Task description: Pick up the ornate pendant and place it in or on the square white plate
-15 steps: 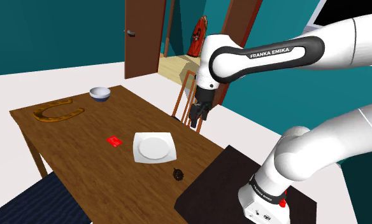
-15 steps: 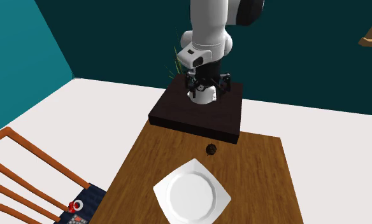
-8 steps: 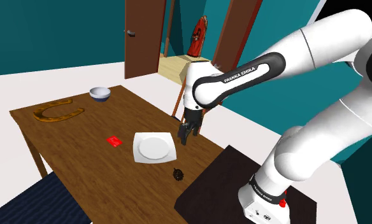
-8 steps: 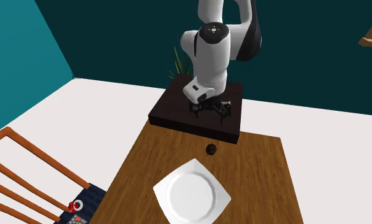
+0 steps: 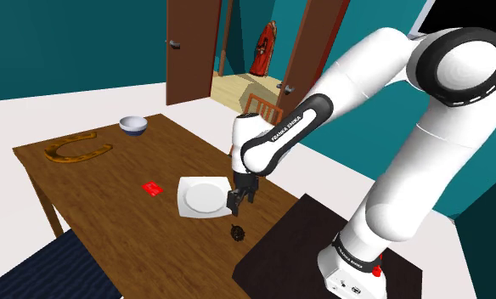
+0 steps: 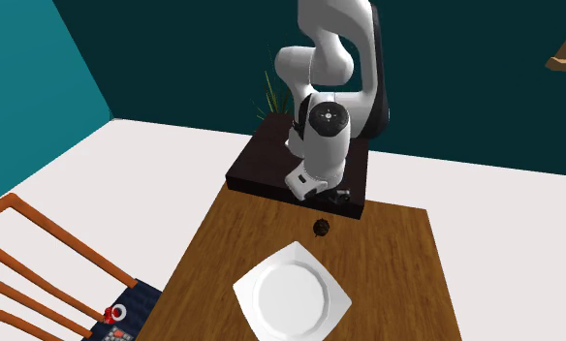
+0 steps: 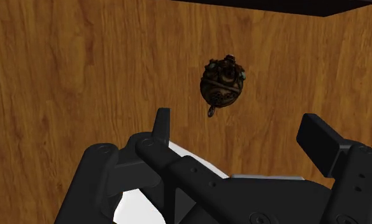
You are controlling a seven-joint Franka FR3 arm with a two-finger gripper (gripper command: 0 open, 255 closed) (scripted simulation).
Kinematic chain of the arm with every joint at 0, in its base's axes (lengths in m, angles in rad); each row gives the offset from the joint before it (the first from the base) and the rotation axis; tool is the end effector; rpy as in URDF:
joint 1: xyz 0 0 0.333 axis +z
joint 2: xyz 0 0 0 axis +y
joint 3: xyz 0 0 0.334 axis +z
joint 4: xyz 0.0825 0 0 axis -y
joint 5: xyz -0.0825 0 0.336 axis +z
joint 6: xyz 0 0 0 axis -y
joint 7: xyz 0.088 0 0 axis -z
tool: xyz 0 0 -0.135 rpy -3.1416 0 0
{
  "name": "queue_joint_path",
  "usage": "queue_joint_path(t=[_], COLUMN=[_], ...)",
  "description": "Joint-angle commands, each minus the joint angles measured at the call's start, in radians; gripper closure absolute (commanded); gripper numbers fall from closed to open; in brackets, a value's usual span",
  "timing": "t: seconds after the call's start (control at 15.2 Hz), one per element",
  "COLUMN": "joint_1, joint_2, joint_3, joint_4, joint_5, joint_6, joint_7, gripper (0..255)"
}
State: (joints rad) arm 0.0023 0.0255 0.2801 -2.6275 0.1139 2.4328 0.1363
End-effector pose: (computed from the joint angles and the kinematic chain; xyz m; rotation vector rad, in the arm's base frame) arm 0.3623 0.1082 0.2563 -3.0959 -0.0807 0.3566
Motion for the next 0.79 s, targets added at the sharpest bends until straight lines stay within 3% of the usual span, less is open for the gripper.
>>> queue_joint_path(t=[0.0,0.26,0.73], joint_1=[0.006,0.033,0.057], joint_2=[0.095,0.276,0.372], joint_3=[0.002,-0.024,-0.049], joint_4=[0.014,0.064,0.064], joint_5=[-0.031,-0.100,-0.131], joint_6=[0.065,0.163,0.256], joint_7=[0.035,0.103,0.126], gripper=[0,0,0])
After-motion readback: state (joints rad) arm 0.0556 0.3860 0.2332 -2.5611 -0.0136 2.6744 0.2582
